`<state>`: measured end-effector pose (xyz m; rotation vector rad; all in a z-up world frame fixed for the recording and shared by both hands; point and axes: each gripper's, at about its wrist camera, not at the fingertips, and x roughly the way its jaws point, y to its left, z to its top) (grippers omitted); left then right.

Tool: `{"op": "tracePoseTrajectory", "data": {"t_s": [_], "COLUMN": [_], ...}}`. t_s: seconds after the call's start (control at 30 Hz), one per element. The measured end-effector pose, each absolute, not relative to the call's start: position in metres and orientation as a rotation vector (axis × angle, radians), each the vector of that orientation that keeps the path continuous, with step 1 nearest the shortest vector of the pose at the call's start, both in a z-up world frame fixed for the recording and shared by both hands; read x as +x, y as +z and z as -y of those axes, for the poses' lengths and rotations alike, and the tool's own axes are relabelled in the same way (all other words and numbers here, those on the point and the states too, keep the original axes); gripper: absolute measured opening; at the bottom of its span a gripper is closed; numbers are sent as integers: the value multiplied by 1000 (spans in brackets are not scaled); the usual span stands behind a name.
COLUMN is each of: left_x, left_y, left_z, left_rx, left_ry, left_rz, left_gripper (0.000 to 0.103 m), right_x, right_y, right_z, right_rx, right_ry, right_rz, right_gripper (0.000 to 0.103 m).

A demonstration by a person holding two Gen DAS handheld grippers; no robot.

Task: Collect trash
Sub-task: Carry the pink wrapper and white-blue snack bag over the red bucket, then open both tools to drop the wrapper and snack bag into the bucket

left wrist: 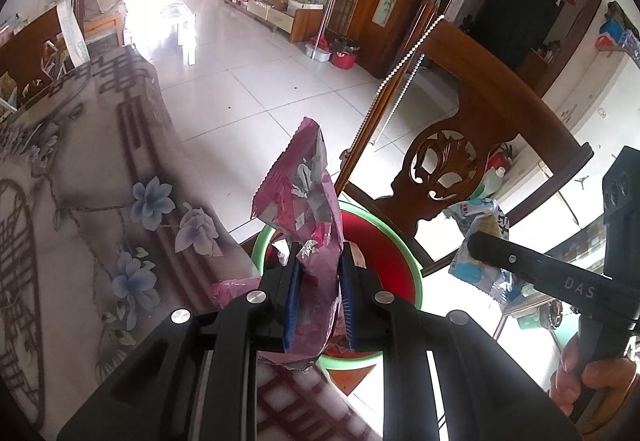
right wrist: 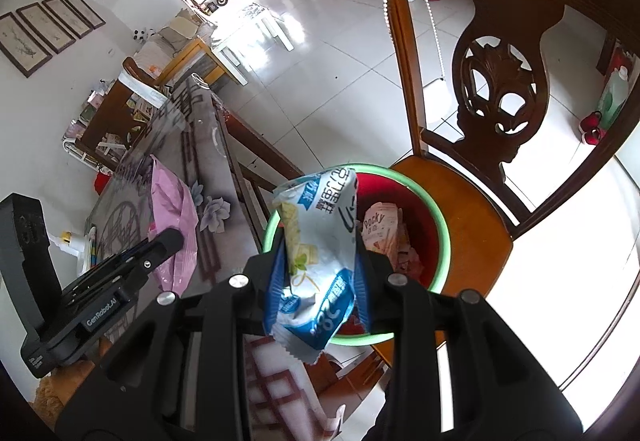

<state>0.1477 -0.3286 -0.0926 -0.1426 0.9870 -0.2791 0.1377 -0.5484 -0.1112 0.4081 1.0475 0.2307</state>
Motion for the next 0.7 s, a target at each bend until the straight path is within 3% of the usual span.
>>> {"op": "tracePoseTrajectory", "data": {"t_s": [0.7], "left_x": [176], "left_y": [-112], "left_z": [357], "left_rx": [-106], "left_ry": [-269], "left_rz": [-1059], "left_gripper": [17], "right_x": [150], "right_y": [-113], "right_z": [576], "right_rx": [444], "right_ry": [230], "right_rz": [-1040], "right_gripper": [30]}}
